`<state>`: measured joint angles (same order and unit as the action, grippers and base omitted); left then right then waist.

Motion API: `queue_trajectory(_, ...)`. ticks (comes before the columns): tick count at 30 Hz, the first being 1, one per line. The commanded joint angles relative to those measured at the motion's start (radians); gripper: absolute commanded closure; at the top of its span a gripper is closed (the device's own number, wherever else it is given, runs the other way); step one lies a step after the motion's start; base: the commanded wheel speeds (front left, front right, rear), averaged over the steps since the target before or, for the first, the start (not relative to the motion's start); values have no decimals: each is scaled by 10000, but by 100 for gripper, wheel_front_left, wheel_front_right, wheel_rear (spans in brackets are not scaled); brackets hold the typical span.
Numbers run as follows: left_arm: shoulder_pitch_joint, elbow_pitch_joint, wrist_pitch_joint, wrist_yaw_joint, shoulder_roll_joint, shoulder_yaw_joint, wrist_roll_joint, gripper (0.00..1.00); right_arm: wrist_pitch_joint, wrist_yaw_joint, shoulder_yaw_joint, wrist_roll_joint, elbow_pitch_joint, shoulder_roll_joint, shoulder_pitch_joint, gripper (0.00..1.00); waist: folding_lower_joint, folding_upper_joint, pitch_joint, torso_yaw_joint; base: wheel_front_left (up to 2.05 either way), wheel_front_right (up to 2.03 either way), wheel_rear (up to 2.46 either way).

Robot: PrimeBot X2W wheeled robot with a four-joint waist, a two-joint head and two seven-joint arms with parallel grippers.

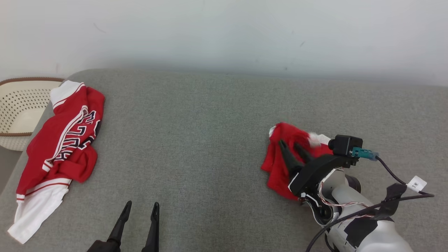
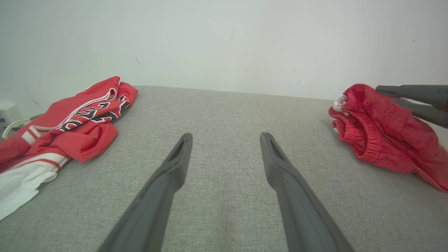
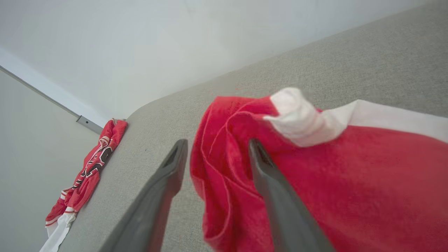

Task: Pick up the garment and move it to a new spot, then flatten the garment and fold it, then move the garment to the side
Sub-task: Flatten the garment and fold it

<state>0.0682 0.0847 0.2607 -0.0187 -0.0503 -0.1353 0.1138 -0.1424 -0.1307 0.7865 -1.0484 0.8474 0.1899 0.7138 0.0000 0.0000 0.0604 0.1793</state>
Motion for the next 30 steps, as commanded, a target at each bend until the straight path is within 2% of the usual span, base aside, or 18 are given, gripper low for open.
queue_trajectory(1, -54, 29, 26, -3, -4, 75, -38, 0, -215, -1, 118, -96, -239, 134, 72, 0, 0, 0, -60, -82, 0, 0, 0)
queue_trajectory(5, -150, -18, 26, -13, -6, 140, -86, 0, -573, -1, 291, -301, -949, 465, -84, 0, 0, 0, -134, -262, 0, 0, 0)
queue_trajectory(11, -242, -77, 26, 15, -5, 207, -112, 0, -1000, -1, 103, -382, -2042, 1335, -387, 0, 0, 0, -172, -482, 0, 0, 0)
queue_trajectory(22, -277, -152, 26, -4, -4, 319, -138, 0, -1227, -1, -1069, 300, -2339, 2662, -1238, 0, 0, 0, -179, -668, 0, 0, 0)
queue_trajectory(28, -223, -209, 26, 17, -3, 365, -148, 0, -1236, -1, -1370, 1230, -2017, 2503, -1698, 2, 0, 0, -113, -721, 0, 0, 0)
queue_trajectory(29, -214, -214, 26, 19, -3, 368, -152, 0, -1238, -1, -1367, 1395, -1937, 2419, -1747, 50, 0, 0, -101, -727, 0, 0, 0)
queue_trajectory(30, -199, -218, 26, 22, -3, 370, -158, 0, -1239, -1, -1396, 1541, -1893, 2285, -1788, 73, 0, 0, -87, -730, 0, 0, 0)
